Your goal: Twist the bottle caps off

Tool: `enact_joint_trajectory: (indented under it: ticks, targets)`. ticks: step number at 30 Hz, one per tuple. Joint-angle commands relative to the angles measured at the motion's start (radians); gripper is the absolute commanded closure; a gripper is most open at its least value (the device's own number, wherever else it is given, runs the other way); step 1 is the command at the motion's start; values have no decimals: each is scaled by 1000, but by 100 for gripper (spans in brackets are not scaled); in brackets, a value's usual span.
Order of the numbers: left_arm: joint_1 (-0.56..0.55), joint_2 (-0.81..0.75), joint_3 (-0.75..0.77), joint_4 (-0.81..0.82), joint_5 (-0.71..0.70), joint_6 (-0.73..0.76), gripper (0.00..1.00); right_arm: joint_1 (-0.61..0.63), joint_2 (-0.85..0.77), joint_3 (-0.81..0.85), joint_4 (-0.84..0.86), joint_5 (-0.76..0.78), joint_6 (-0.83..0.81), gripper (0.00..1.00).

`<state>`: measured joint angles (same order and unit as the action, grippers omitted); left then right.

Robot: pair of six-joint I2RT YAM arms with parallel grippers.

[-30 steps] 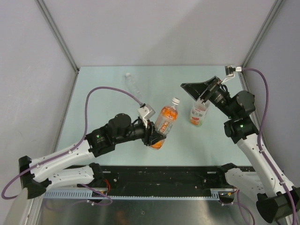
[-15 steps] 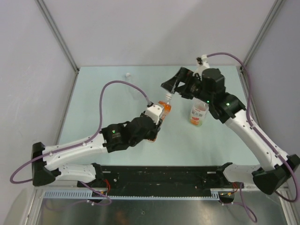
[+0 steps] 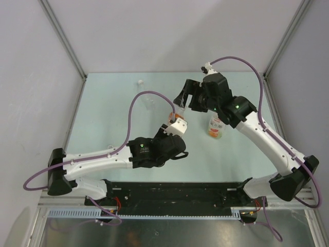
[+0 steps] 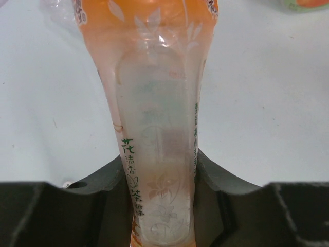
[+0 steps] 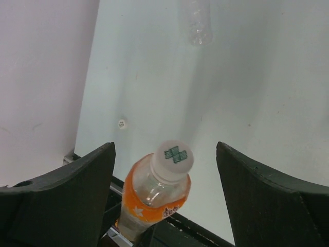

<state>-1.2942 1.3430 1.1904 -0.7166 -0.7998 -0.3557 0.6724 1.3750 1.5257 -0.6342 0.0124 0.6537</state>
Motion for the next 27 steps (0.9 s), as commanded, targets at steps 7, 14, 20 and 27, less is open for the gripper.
enact_joint_trajectory:
  ticks: [7, 14, 20, 27]
  targets:
    - [-7, -24, 43, -29, -84, -57, 100, -34, -57, -51, 45, -77, 8, 28]
    - [-10, -22, 45, -30, -78, -60, 100, -30, -55, -77, 76, -93, 28, 30]
    - [-11, -25, 47, -31, -78, -60, 100, -28, -45, -95, 108, -117, 42, 39]
    - [-13, -28, 45, -32, -82, -62, 100, -26, -47, -99, 105, -107, 38, 82]
